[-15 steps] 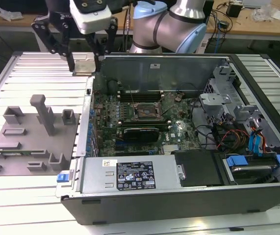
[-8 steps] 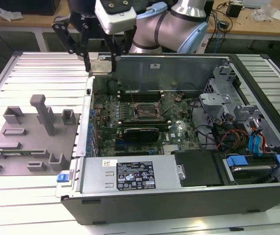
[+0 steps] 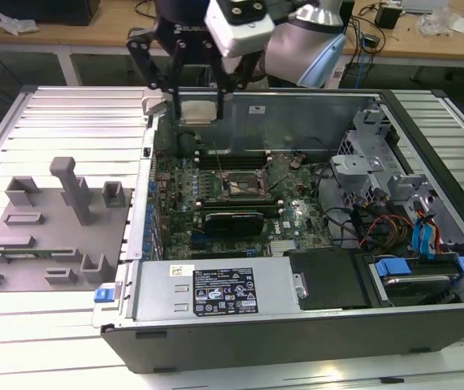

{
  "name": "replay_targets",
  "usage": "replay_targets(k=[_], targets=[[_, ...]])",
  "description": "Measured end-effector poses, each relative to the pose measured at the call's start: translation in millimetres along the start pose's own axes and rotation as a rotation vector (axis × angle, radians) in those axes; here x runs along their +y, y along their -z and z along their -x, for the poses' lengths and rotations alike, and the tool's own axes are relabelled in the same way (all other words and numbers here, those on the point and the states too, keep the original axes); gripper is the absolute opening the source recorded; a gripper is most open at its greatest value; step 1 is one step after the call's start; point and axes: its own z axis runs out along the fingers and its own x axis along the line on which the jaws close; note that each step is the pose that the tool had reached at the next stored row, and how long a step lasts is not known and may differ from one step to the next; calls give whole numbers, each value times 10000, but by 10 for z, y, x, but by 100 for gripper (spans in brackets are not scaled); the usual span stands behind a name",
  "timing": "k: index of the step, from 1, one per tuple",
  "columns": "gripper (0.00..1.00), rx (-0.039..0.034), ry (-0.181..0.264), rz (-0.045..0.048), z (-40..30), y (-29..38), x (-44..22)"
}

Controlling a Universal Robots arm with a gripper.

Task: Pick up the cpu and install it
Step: 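Pick up the cpu and move it towards the insertion slot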

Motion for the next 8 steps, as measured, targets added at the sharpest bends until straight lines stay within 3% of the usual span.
replay_targets(k=[4,8], targets=[[55,3,3,-1,197,-2,3],[55,4,2,-1,352,-3,5]])
